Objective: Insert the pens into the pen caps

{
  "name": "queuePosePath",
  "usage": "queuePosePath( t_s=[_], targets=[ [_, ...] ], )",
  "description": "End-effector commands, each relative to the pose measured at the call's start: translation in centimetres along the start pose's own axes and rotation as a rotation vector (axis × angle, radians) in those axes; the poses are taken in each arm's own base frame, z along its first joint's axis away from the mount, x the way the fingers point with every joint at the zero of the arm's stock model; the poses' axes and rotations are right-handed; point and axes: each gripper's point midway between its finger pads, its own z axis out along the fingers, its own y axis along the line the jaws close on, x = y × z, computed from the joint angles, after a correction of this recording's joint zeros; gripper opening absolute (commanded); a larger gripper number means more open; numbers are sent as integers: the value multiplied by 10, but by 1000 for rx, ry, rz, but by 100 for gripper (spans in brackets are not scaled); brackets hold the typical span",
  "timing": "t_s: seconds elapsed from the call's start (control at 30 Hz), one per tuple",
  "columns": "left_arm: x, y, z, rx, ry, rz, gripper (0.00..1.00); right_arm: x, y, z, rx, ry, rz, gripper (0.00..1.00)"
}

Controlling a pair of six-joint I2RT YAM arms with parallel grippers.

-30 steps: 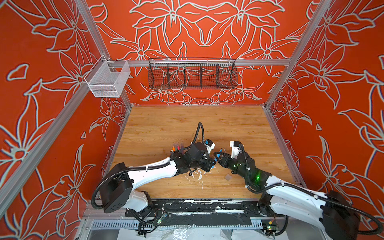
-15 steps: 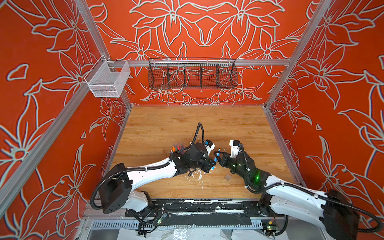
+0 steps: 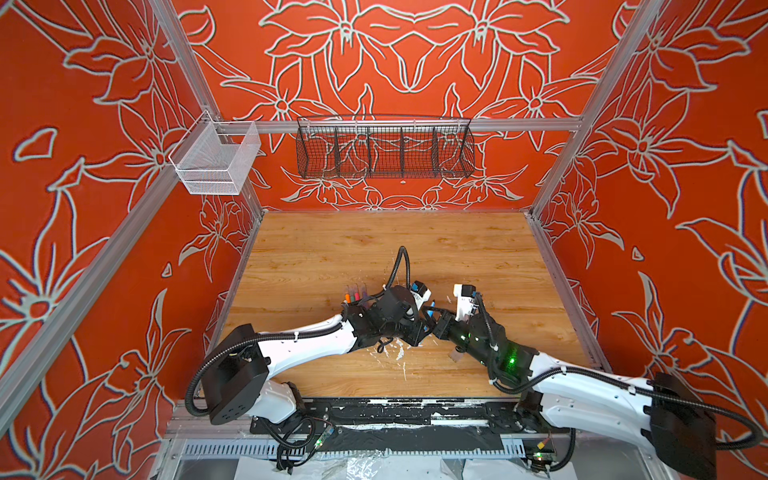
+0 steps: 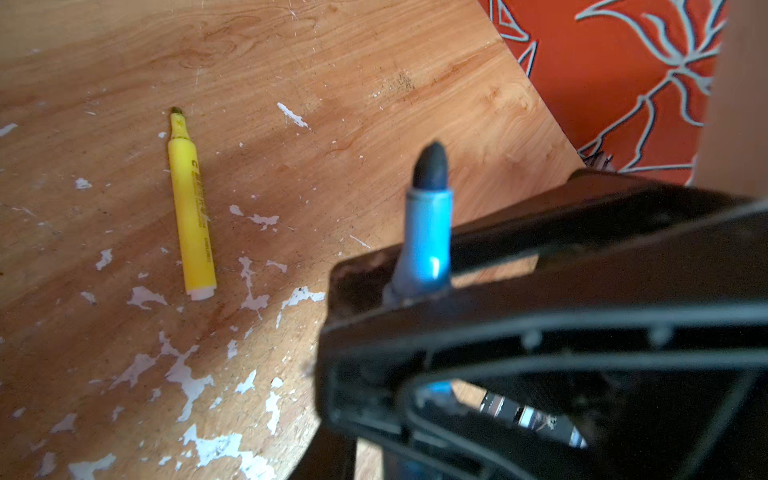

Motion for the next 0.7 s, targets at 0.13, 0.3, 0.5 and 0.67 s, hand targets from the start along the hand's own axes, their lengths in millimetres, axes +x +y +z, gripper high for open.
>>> queuePosePath(
  t_s=[0.13, 0.3, 0.5, 0.67],
  targets=[
    [-19, -9, 2, 18, -50, 11, 0, -5, 12, -4, -21, -28, 1, 1],
    [-18, 2, -11, -40, -86, -3, 0, -11, 7, -14, 42, -24, -63, 32],
    [-5, 31, -32, -139, -119, -57, 0, -15, -20, -42, 233, 36, -199, 39],
    [10, 53, -44, -163, -139, -123, 0, -1, -52, -65, 370, 139, -248, 39]
  ],
)
